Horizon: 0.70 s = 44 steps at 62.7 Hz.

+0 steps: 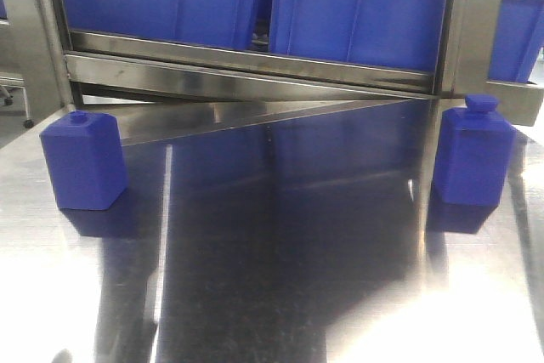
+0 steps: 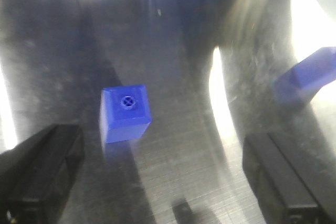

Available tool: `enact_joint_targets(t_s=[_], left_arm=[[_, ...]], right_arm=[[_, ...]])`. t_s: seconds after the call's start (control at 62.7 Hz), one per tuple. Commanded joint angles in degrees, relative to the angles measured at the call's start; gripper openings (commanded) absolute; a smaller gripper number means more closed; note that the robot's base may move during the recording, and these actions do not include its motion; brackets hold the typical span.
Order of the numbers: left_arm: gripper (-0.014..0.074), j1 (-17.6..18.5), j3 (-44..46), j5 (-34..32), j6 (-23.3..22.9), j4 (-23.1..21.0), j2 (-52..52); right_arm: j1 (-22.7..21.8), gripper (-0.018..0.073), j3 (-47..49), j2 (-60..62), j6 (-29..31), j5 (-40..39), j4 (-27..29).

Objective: Pick and sort blue part to right shelf
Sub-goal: 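Lower the left gripper over the blue bottle-shaped part nearest it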

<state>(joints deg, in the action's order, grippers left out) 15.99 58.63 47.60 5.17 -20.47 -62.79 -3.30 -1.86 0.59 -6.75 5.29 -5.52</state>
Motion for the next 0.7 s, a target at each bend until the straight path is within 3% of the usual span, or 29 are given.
enact_joint_targets(t_s=[0.0, 0.431, 0.606, 0.686], left_arm=[[0.0664, 0.64, 4.03, -1.09, -1.17, -1.70, -4.10], [0.0662, 0.64, 15.28, 5.49, -1.44, 0.43, -24.55], [0.0662, 0.64, 16.49, 6.44, -1.44, 4.42, -28.08], [0.0662, 0.64, 16.49, 7.22, -3.48, 5.19, -29.30]], right_arm=[[0.08, 0.0032, 1.31, 1.18, 0.40, -5.66, -0.56], [0.08, 0.0032, 1.31, 1.18, 0.40, -6.15, -0.51], [0.08, 0.0032, 1.31, 1.18, 0.40, -6.47, -0.51], [0.08, 0.0032, 1.31, 1.18, 0.40, -6.47, -0.51]])
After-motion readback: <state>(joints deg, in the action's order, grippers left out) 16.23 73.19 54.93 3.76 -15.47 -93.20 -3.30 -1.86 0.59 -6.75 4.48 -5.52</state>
